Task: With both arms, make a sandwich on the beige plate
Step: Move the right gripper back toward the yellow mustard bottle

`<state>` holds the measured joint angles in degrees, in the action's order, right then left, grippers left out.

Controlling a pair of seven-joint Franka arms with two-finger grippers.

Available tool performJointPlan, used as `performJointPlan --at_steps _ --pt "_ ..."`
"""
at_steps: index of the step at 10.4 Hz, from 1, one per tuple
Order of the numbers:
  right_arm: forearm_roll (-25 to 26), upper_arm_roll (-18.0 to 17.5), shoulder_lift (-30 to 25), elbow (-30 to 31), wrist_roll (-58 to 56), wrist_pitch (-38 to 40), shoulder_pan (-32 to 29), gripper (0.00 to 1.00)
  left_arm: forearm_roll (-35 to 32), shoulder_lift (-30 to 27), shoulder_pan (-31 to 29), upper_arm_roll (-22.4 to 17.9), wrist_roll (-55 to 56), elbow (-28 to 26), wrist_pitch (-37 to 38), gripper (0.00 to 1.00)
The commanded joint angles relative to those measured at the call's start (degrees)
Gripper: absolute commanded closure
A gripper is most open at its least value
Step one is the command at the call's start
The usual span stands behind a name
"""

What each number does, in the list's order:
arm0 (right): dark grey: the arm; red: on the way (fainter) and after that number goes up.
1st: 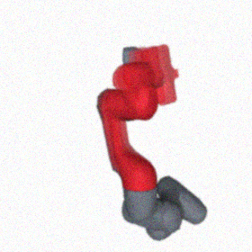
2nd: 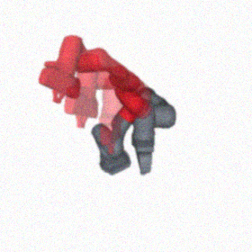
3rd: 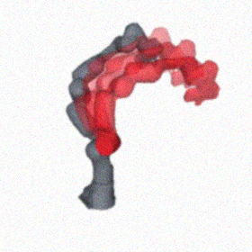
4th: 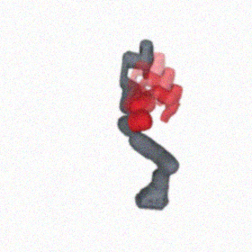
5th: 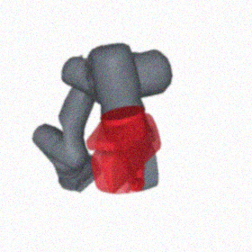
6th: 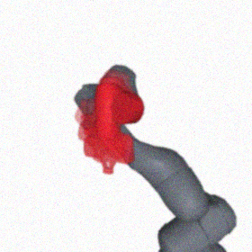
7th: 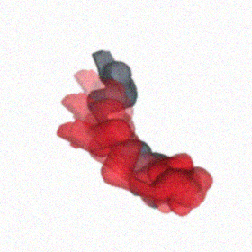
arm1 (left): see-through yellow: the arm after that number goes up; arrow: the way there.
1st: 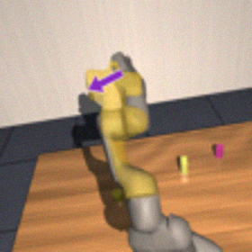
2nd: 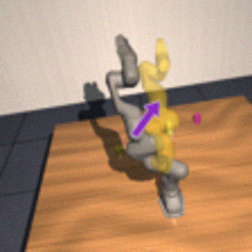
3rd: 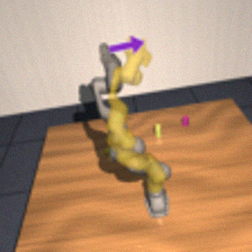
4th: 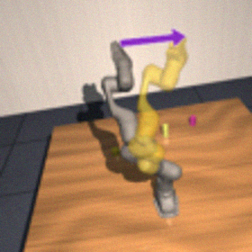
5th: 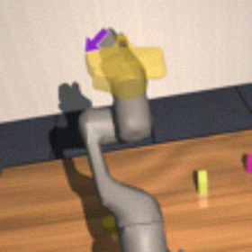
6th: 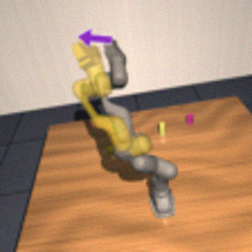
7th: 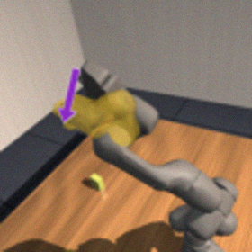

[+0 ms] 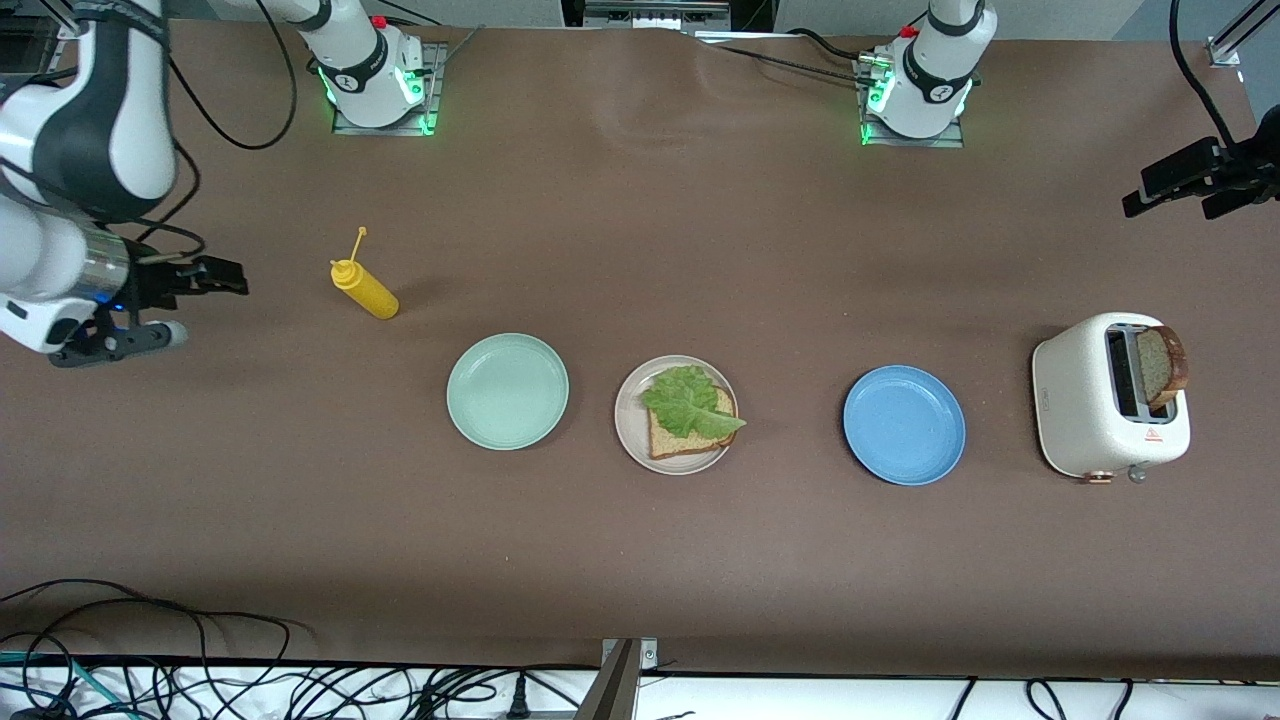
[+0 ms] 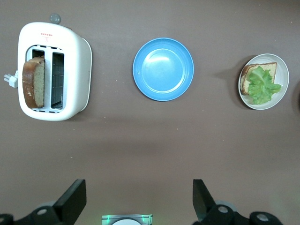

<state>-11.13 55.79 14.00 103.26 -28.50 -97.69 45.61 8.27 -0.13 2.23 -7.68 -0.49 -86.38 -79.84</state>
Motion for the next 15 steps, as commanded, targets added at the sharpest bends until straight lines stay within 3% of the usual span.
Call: performJointPlan --at_steps 1,5,8,10,15 --pt "-0.65 3.52 -9.67 12.28 -8.81 -7.66 1.15 0.00 0.61 -0.13 0.14 0.91 -0.38 0.51 0.74 0.00" --pt "-6.34 8.98 -17.85 26.44 -34.18 -20.33 1.15 0.00 0.61 -0.13 0.32 1.36 -0.30 0.68 0.74 0.00" --pt "-19.94 10.83 -17.60 32.33 -55.20 -20.61 0.80 0.00 0.61 -0.13 0.32 1.44 -0.38 0.68 0.74 0.00" --pt "-28.90 11.10 -14.37 35.24 -68.98 -20.79 -0.34 0.00 0.44 -0.13 0.23 2.84 -0.30 0.68 0.74 0.00" --pt "-51.58 10.92 2.05 36.75 -98.11 -13.61 -1.66 0.00 -0.89 -0.13 -0.12 2.76 -0.30 0.77 0.66 0.00"
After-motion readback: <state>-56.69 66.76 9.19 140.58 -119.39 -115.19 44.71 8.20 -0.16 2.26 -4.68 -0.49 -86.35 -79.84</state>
